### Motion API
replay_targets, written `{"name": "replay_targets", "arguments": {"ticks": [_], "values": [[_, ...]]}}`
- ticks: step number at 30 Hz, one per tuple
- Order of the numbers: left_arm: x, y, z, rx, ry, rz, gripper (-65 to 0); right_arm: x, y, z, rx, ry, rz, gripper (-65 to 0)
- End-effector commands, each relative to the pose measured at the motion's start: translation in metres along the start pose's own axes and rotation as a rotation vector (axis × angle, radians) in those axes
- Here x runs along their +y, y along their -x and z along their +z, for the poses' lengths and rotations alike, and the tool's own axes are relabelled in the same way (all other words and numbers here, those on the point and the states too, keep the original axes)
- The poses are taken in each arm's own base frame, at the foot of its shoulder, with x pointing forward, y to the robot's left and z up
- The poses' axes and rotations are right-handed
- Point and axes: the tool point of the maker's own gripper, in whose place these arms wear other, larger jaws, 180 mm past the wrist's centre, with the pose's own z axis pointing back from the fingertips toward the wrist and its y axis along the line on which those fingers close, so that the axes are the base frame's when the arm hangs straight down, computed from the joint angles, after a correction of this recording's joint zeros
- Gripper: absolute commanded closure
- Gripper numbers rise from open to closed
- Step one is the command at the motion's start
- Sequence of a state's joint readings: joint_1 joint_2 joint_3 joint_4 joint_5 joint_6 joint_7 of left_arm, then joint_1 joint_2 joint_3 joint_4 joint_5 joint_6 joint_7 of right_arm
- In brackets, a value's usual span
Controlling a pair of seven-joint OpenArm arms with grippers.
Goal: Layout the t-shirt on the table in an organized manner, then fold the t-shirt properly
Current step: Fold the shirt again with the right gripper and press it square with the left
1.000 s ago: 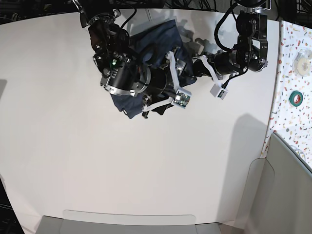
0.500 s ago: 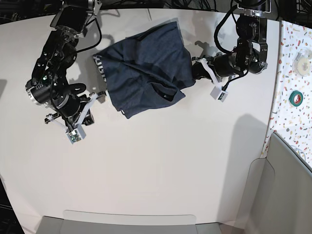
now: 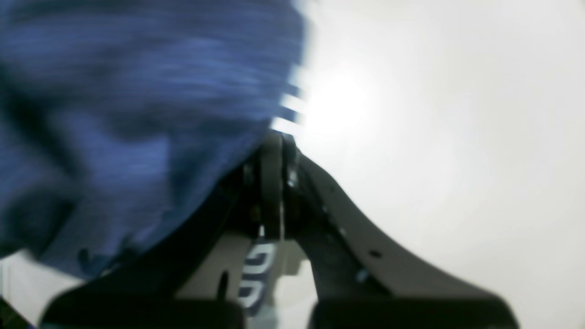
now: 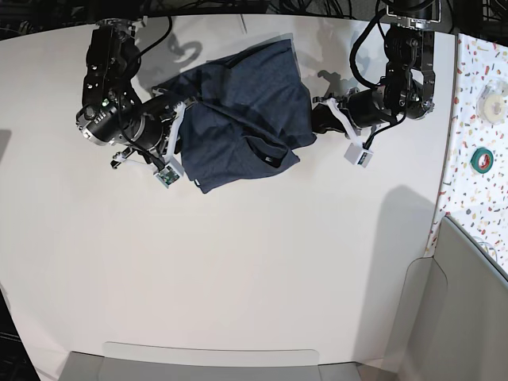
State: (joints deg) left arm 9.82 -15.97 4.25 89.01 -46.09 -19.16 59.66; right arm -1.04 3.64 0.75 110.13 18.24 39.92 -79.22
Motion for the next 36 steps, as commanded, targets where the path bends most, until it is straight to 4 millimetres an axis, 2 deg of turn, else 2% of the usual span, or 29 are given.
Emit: {"name": "replay_targets", "arguments": {"ticks": [1, 4, 9, 13, 15, 17, 22, 24, 27, 29, 32, 34, 36], "values": [[0.027, 0.031, 0.002, 0.142, -0.13, -0.012, 0.0, 0.005, -0.021, 0.009, -0.068, 0.003, 0.053, 0.0], [0.027, 0.025, 0.002, 0.131, -0.13, -0.018, 0.0, 0.034, -0.034, 0.009, -0.084, -0.05, 0.17, 0.0], [0.027, 0.023, 0.002, 0.128, -0.13, -0.02, 0.0, 0.1, -0.048, -0.001, -0.092, -0.198, 0.355, 0.0], [0.027, 0.023, 0.002, 0.128, -0.13, -0.02, 0.0, 0.148, -0.059, -0.001, -0.116, -0.297, 0.512, 0.0], [0.027, 0.023, 0.002, 0.128, -0.13, -0.02, 0.0, 0.158, -0.061, 0.0, -0.123, -0.315, 0.557, 0.0], [0.027, 0.023, 0.002, 0.128, -0.13, -0.02, 0.0, 0.157, -0.06, 0.0, -0.118, -0.313, 0.572, 0.0], [0.03, 0.022, 0.004, 0.124, -0.136, -0.016, 0.0, 0.144, -0.074, 0.003, -0.142, -0.271, 0.59, 0.0], [0.029, 0.017, 0.006, 0.111, -0.137, -0.026, 0.0, 0.129, -0.082, 0.004, -0.158, -0.235, 0.554, 0.0], [0.027, -0.009, 0.021, 0.03, -0.157, -0.065, 0.0, 0.092, -0.096, 0.009, -0.194, -0.151, 0.453, 0.0], [0.026, -0.03, 0.037, -0.038, -0.178, -0.084, 0.0, 0.059, -0.107, 0.014, -0.242, -0.082, 0.362, 0.0], [0.018, -0.05, 0.054, -0.102, -0.191, -0.138, 0.0, 0.013, -0.122, 0.021, -0.305, 0.016, 0.269, 0.0], [0.018, -0.054, 0.067, -0.079, -0.218, -0.199, 0.0, -0.013, -0.129, 0.015, -0.29, 0.07, 0.249, 0.0], [0.008, -0.047, 0.068, -0.02, -0.21, -0.255, 0.0, -0.033, -0.131, 0.002, -0.235, 0.102, 0.245, 0.0]]}}
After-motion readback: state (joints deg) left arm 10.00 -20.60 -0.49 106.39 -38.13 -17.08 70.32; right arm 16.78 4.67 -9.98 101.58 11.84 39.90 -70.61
